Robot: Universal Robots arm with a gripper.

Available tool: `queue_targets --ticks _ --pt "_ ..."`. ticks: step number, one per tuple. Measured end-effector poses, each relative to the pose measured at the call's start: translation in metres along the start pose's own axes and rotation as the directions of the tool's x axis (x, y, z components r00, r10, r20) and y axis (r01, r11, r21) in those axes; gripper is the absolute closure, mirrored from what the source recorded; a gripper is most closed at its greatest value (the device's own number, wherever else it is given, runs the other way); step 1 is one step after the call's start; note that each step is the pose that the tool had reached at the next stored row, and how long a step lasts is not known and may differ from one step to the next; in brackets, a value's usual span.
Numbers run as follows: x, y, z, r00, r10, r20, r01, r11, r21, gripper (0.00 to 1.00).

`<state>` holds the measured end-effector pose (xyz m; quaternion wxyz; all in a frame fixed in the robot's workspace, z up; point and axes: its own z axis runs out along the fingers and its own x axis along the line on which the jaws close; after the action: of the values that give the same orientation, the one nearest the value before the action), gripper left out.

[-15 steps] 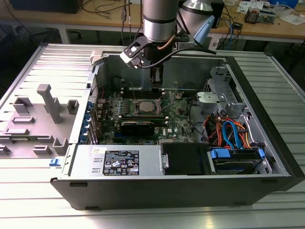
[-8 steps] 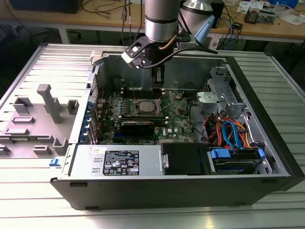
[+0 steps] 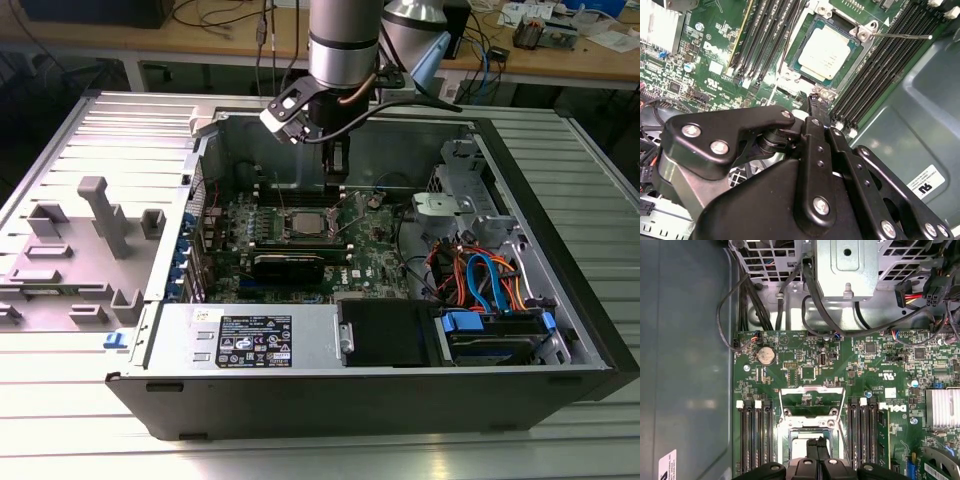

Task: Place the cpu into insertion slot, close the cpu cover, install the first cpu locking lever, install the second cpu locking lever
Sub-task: 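Close the cpu cover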

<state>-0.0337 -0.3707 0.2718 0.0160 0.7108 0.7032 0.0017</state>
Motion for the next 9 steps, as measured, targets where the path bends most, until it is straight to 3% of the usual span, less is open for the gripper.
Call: queue_targets --ticks 9 --pt "0.0001 0.0069 0.0002 1.0000 0.000 0.0000 0.000 1.0000 0.0000 0.89"
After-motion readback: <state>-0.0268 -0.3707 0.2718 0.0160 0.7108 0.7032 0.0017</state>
